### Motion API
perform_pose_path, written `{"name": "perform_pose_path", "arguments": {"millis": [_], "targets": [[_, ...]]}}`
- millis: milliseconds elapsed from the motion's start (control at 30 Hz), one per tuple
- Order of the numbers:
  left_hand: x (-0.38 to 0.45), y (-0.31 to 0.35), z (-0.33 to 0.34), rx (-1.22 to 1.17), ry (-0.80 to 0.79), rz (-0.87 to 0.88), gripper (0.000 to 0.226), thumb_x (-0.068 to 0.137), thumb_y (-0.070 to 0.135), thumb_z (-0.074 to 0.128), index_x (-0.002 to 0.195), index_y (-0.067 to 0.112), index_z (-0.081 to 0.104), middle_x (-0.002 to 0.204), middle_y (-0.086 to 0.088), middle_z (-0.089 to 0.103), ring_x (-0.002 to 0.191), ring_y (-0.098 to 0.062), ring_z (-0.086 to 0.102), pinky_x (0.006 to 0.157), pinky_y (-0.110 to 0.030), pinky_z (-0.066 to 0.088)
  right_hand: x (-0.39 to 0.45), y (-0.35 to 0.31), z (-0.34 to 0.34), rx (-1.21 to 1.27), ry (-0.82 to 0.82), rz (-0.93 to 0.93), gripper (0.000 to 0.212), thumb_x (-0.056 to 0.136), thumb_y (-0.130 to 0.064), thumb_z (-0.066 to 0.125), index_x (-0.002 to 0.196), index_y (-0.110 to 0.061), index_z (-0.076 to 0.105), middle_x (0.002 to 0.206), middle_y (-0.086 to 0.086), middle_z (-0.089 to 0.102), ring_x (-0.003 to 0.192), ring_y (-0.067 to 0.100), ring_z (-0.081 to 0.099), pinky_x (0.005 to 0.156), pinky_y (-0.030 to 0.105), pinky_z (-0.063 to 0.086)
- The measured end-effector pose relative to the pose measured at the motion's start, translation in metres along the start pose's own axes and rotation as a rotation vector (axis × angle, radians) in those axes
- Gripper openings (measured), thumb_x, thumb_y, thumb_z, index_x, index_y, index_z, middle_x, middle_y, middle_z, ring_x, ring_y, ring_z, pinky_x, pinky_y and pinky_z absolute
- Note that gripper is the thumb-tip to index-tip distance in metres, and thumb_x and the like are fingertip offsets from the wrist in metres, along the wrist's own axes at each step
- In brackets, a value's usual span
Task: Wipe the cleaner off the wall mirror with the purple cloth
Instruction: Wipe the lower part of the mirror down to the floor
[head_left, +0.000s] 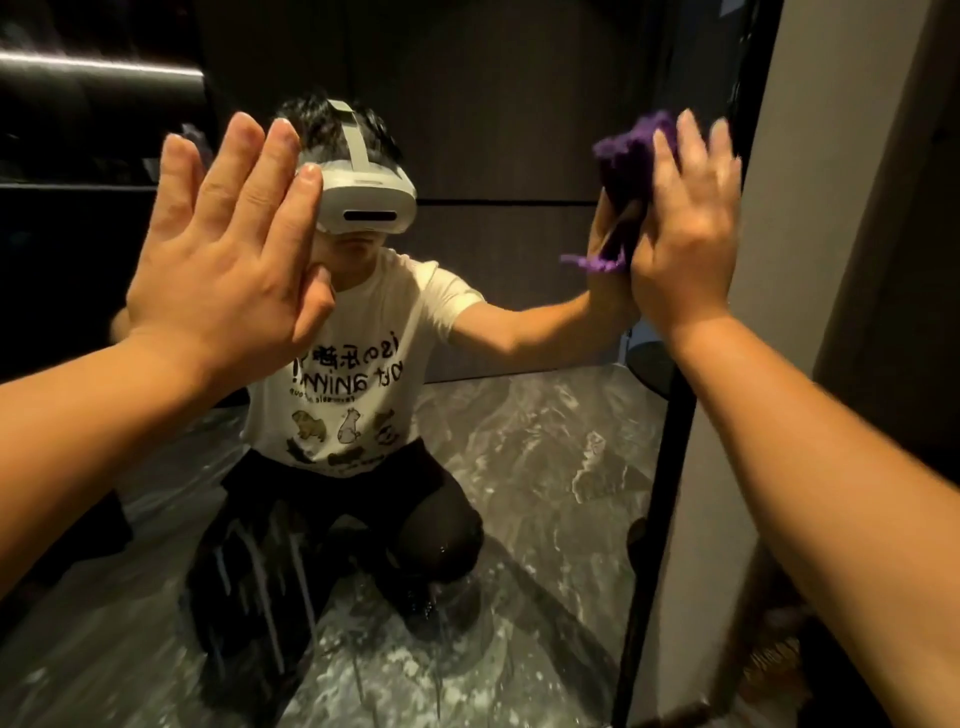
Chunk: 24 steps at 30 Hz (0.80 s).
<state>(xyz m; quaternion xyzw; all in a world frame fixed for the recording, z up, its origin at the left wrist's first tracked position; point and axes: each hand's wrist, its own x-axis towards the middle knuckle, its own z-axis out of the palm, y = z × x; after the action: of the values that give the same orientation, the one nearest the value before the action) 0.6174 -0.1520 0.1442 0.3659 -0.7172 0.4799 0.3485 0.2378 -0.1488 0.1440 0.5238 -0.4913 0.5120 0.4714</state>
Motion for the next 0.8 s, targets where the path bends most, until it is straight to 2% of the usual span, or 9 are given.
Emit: {"name": "perform_pose_path", "arguments": {"millis": [100, 233, 333, 400, 433, 533, 667, 733, 800], "targets": [[0.001, 0.000, 0.001, -0.015, 0.006, 0.001, 0.074, 0.094, 0.044, 0.033, 0.152, 0.000, 0.021, 0.163, -0.020, 0.006, 0.151, -0.034, -0.003, 0.119, -0.057, -0.004, -0.110, -0.002, 0.003, -0.002, -0.010, 0.049, 0.056, 0.089, 0.001, 0.045, 0.146, -0.001, 0.042, 0.152, 0.025, 0.041, 0.143, 0.048, 0.027, 0.122, 0.055, 0.016], [-0.001, 0.000, 0.002, -0.012, 0.010, -0.001, 0.074, 0.094, 0.045, 0.032, 0.153, 0.001, 0.019, 0.163, -0.018, 0.003, 0.151, -0.034, -0.004, 0.118, -0.058, -0.003, -0.302, -0.022, -0.012, -0.044, -0.310, 0.374, 0.050, 0.089, -0.001, 0.039, 0.138, 0.010, 0.045, 0.154, 0.022, 0.034, 0.142, 0.047, 0.027, 0.113, 0.062, 0.028], [0.000, -0.001, 0.004, -0.027, 0.035, -0.002, 0.073, 0.095, 0.044, 0.032, 0.152, 0.002, 0.019, 0.162, -0.014, -0.001, 0.151, -0.033, -0.005, 0.118, -0.058, -0.003, -0.354, -0.045, -0.026, -0.045, -0.494, 0.483, 0.050, 0.089, -0.005, 0.035, 0.135, 0.012, 0.044, 0.155, 0.022, 0.030, 0.139, 0.046, 0.031, 0.113, 0.052, 0.025], [-0.003, -0.002, 0.006, -0.036, 0.029, -0.016, 0.072, 0.095, 0.044, 0.031, 0.153, 0.003, 0.018, 0.163, -0.015, 0.000, 0.151, -0.032, -0.006, 0.119, -0.060, 0.000, -0.343, -0.049, -0.036, 0.069, -0.570, 0.492, 0.053, 0.091, -0.010, 0.031, 0.139, 0.009, 0.041, 0.155, 0.017, 0.033, 0.138, 0.046, 0.035, 0.112, 0.048, 0.027], [-0.002, -0.002, 0.007, -0.030, 0.019, -0.022, 0.072, 0.095, 0.044, 0.030, 0.153, 0.003, 0.017, 0.163, -0.016, 0.000, 0.151, -0.032, -0.006, 0.118, -0.061, 0.002, -0.326, -0.048, -0.036, 0.146, -0.534, 0.488, 0.055, 0.091, -0.012, 0.031, 0.141, 0.008, 0.042, 0.155, 0.013, 0.033, 0.139, 0.045, 0.036, 0.114, 0.045, 0.026], [-0.006, -0.002, 0.005, -0.049, -0.017, -0.030, 0.073, 0.095, 0.046, 0.027, 0.153, 0.004, 0.014, 0.163, -0.017, 0.001, 0.150, -0.031, -0.008, 0.118, -0.063, 0.003, -0.243, -0.038, -0.036, 0.308, -0.346, 0.453, 0.058, 0.088, -0.007, 0.037, 0.144, 0.005, 0.042, 0.153, 0.014, 0.035, 0.143, 0.041, 0.032, 0.123, 0.029, 0.017], [0.001, -0.001, -0.001, -0.056, -0.020, -0.035, 0.073, 0.095, 0.047, 0.025, 0.154, 0.005, 0.013, 0.163, -0.018, 0.002, 0.151, -0.033, -0.005, 0.118, -0.062, 0.002, -0.077, -0.022, -0.006, 0.197, -0.005, 0.293, 0.055, 0.087, 0.005, 0.042, 0.141, 0.005, 0.049, 0.149, 0.028, 0.043, 0.142, 0.047, 0.034, 0.122, 0.017, 0.008], [0.001, -0.001, 0.000, -0.055, -0.024, -0.034, 0.073, 0.095, 0.048, 0.024, 0.154, 0.005, 0.013, 0.163, -0.019, 0.003, 0.151, -0.035, -0.003, 0.118, -0.062, 0.002, -0.042, -0.031, 0.003, 0.124, 0.068, 0.249, 0.055, 0.085, 0.009, 0.045, 0.140, 0.001, 0.053, 0.148, 0.025, 0.047, 0.140, 0.048, 0.037, 0.125, 0.028, 0.016], [-0.001, 0.000, 0.000, -0.053, -0.027, -0.031, 0.073, 0.095, 0.048, 0.025, 0.154, 0.005, 0.014, 0.163, -0.019, 0.003, 0.151, -0.035, -0.003, 0.118, -0.061, 0.001, -0.068, -0.052, 0.006, 0.078, 0.060, 0.142, 0.051, 0.089, 0.006, 0.049, 0.140, -0.001, 0.053, 0.148, 0.024, 0.047, 0.140, 0.047, 0.037, 0.121, 0.051, 0.029]]}}
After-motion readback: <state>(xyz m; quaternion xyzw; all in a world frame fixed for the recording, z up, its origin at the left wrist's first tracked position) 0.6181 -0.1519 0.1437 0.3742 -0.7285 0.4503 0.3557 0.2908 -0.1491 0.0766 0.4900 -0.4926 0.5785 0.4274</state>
